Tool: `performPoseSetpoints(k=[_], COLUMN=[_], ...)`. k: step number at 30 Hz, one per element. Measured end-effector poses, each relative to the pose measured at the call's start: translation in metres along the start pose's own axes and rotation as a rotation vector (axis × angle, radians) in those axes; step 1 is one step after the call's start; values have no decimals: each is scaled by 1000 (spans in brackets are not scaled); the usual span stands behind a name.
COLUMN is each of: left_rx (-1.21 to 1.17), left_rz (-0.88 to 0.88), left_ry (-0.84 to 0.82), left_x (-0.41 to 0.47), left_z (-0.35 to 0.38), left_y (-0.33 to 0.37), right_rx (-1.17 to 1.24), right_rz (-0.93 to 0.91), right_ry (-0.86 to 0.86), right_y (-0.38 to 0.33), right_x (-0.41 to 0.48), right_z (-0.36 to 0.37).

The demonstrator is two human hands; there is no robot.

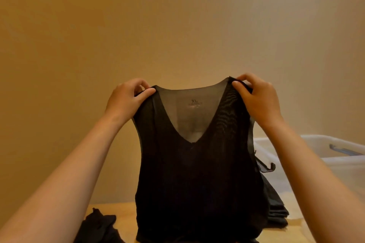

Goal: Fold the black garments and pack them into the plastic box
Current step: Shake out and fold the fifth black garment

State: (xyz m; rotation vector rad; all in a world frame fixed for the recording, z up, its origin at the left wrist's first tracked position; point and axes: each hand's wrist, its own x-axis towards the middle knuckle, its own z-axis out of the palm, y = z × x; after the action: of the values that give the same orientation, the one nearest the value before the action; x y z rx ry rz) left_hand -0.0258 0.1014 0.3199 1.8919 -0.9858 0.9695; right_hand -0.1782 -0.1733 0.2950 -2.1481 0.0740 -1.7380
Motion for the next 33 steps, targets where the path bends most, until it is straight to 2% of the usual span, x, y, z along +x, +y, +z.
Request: performPoseSetpoints(k=[5, 9, 13, 15, 18, 21, 24, 28, 33], left_rx=[-22, -86, 112, 234, 259, 136, 12, -45, -59], left_rz=[-62, -133, -107, -109, -161, -240, -242, -204, -124], left_ry=[-178, -324, -343, -320, -259, -132, -19, 80, 216], left_x=[-14, -18, -19, -23, -31, -38, -43, -43, -44], left_z=[-26, -44, -50, -48, -44, -40, -40, -45, -50], left_y=[13, 20, 25, 28, 34, 42, 52, 60, 66], right_rx=[32, 52, 18, -28, -171, -249, -333, -266, -139], right_rz=[63, 70, 99, 114, 94, 111, 138, 247, 227], right_ry=[-165, -198, -229, -285, -333, -317, -296, -290, -118], right_y=[-14, -25, -32, -34, -38, -45, -53, -63, -75], right_x=[-9, -11, -10, -10, -9, -7, -4, 1, 2], right_z=[-22, -38, -47, -49, -52, -56, -59, -64, -68])
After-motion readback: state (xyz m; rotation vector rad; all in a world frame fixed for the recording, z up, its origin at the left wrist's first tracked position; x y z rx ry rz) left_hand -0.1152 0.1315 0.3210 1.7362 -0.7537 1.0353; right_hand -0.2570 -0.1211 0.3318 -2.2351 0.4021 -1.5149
